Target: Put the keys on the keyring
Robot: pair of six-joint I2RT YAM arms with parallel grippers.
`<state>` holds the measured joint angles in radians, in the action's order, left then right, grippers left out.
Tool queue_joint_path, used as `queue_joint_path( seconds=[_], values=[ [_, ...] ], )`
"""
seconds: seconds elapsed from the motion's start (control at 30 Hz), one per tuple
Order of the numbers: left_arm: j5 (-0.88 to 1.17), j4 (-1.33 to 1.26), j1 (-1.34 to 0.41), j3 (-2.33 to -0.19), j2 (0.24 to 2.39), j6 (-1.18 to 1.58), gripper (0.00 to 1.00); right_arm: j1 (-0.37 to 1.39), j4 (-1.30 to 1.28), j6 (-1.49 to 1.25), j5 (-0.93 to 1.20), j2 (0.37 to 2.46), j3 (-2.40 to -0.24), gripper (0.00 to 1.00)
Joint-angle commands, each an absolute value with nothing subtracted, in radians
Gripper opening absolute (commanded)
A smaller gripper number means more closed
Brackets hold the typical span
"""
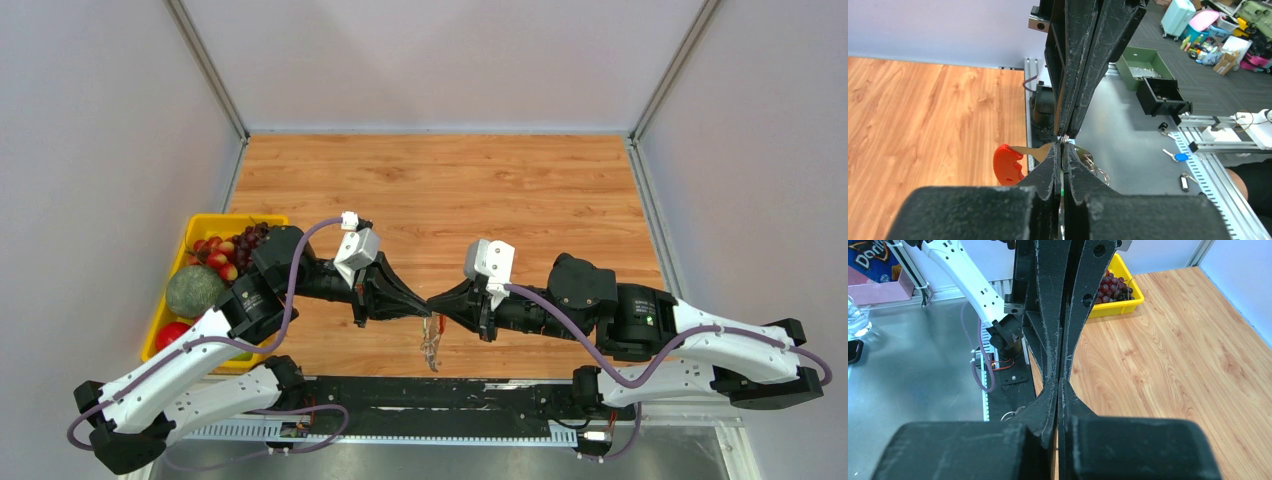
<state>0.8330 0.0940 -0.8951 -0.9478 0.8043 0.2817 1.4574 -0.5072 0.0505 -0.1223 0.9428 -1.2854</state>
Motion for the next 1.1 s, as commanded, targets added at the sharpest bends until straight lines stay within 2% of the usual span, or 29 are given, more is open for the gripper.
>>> queue_joint_path(
  seconds=[0.0, 0.2, 0.23, 0.33, 0.37, 0.53, 0.93, 1.07],
  values=[
    [0.839, 0.094, -0.895, -0.952, 0.809, 0.271, 0.0, 1.466, -0.429, 0.059, -0.127, 0.93, -1.321, 0.0],
    [0.838, 0.127, -0.896, -0.968, 0.823, 0.254, 0.0, 1.468, -0.493, 0.03, -0.116, 0.925, -1.333, 0.0],
    [0.838, 0.136, -0.895, -0.973, 0.826, 0.251, 0.0, 1.468, -0.518, 0.02, -0.121, 0.923, -1.339, 0.04],
    [0.839, 0.197, -0.895, -0.987, 0.839, 0.221, 0.0, 1.468, -0.589, 0.006, -0.127, 0.915, -1.358, 0.31],
    [0.842, 0.23, -0.895, -0.997, 0.841, 0.212, 0.0, 1.468, -0.613, -0.017, -0.134, 0.917, -1.368, 0.37],
    [0.866, 0.343, -0.895, -1.019, 0.863, 0.137, 0.0, 1.467, -0.735, -0.061, -0.147, 0.952, -1.439, 0.46],
    [0.921, 0.464, -0.913, -1.029, 0.881, 0.064, 0.0, 1.465, -0.854, -0.143, -0.041, 1.072, -1.476, 0.45],
    [0.924, 0.474, -0.92, -1.023, 0.878, 0.051, 0.0, 1.46, -0.857, -0.152, -0.029, 1.104, -1.495, 0.38]
  ],
)
